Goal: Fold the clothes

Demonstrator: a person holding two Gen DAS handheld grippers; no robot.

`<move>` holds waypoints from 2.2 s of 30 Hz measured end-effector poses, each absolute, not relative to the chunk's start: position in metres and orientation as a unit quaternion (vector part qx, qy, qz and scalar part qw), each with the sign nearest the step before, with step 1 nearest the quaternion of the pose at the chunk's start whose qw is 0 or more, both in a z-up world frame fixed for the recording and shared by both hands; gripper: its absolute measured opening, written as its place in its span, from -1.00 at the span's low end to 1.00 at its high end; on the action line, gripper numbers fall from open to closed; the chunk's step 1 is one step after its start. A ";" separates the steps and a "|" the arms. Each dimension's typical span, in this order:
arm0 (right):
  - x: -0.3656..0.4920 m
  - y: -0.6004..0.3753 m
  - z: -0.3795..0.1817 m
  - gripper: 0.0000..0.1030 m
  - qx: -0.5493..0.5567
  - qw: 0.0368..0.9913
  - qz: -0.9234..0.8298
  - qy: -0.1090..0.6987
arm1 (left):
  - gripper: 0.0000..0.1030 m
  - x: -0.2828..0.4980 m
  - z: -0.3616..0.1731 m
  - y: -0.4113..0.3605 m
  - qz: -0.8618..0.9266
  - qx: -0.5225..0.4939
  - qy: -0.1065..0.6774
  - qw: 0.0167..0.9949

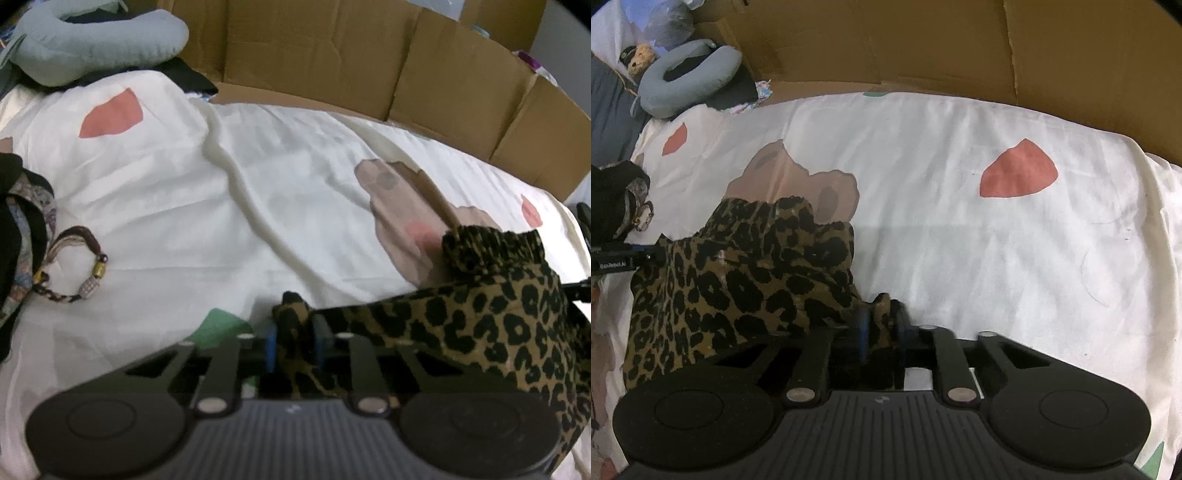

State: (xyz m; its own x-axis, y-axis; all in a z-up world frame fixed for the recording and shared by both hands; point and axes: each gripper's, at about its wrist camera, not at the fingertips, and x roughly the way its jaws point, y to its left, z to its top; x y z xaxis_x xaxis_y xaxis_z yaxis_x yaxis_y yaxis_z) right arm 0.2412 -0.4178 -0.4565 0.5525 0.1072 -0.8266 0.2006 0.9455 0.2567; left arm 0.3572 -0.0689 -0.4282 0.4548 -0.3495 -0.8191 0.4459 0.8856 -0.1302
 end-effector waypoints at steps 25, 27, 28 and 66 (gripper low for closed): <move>0.194 -0.419 -0.364 -0.94 0.153 0.922 -0.047 0.352 | -0.85 0.310 -0.330 -0.042 -0.227 0.014 0.324 0.918; 0.195 -0.421 -0.360 -0.94 0.155 0.924 -0.051 0.346 | -0.85 0.313 -0.325 -0.044 -0.228 0.014 0.319 0.920; 0.195 -0.421 -0.359 -0.94 0.155 0.925 -0.053 0.344 | -0.85 0.315 -0.324 -0.046 -0.229 0.013 0.316 0.921; 0.255 -0.437 -0.420 -0.94 0.142 0.896 -0.082 0.412 | -0.85 0.385 -0.399 -0.083 -0.222 0.061 0.393 0.890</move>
